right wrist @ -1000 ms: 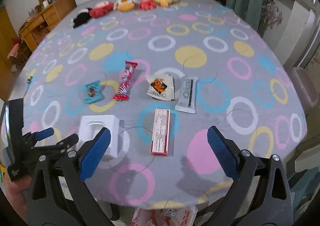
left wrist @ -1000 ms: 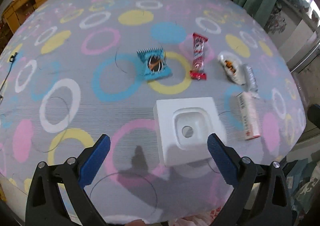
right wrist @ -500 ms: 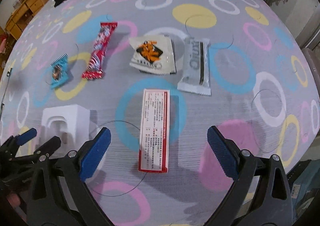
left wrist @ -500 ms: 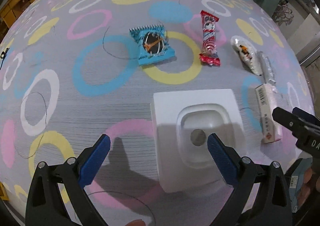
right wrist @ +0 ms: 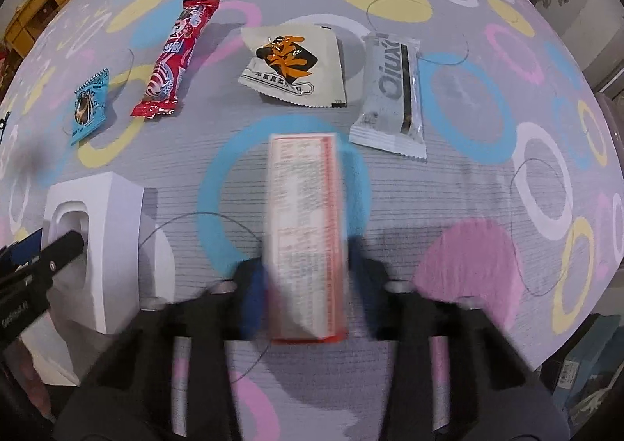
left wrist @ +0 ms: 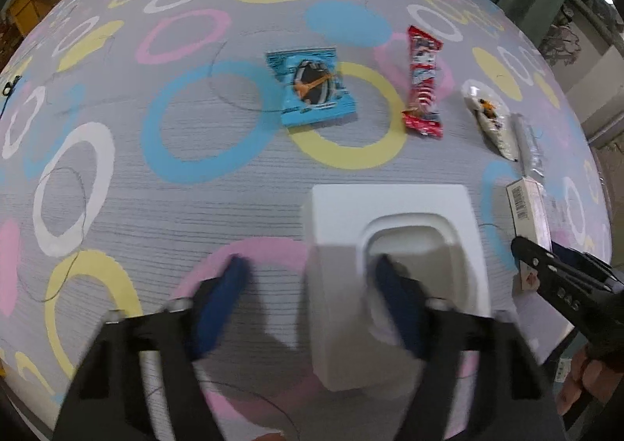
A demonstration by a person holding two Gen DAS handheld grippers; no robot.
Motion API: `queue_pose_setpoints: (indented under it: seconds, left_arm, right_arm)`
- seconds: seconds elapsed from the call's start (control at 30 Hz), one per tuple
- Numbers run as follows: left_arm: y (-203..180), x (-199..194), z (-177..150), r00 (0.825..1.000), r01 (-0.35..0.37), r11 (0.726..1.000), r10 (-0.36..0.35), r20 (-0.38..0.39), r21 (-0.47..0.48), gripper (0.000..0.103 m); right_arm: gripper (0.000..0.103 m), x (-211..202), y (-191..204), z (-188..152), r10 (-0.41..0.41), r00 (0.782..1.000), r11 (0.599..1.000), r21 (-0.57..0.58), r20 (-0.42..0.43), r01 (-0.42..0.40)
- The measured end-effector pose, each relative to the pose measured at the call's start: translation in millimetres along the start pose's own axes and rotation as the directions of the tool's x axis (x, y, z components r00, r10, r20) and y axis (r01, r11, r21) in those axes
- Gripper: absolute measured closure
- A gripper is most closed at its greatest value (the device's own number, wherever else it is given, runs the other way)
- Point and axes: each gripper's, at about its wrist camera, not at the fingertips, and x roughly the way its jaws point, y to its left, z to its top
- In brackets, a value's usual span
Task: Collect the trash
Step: 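Grasp the red-and-white box with the right tool while the left tool grasps the white tray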
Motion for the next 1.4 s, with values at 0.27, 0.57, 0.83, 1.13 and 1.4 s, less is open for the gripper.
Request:
queue_pose_setpoints:
  seconds: [0.27,0.57,0.83,1.13,1.4]
  left_arm:
    - [-5.7,-4.2,-5.7,0.999,0.045,0.999,-0.045,0.002,0.008,0.073]
    - [-7.3,-10.9,-7.8,0.997,0.077,0.997,-0.077,0.02,0.006,0.081]
    - [-9.3,-21.1,-5.9,0.994,0.097,0.995,-0.097,0.047,0.003,0.081]
    - [-14.1,-48.0,-12.0,0.99,0.107,0.994,-0.109,0.087,0.026,0.081]
    - [-28.5,-85.4,-26.8,0.986,0.089,0.992,-0.102,0.133,0.095,0.081]
  right_arm:
    - [0.071,-1.0,2.4,-2.8,-0.015,1.0,1.0,0.007,0.003,0.015]
    - [0.071,1.3,-1.1,4.8,0.0,1.0,1.0,0.02,-0.003,0.0]
    - [0.071,-6.8,-8.7,4.8,0.007,1.0,1.0,0.029,0.022,-0.008]
    - [0.071,-41.7,-14.3,2.4,0.032,0.996,0.999,0.026,0.081,-0.034]
    - [0.071,-85.2,-18.8,-9.1,0.058,0.987,0.998,0.026,0.151,-0.063]
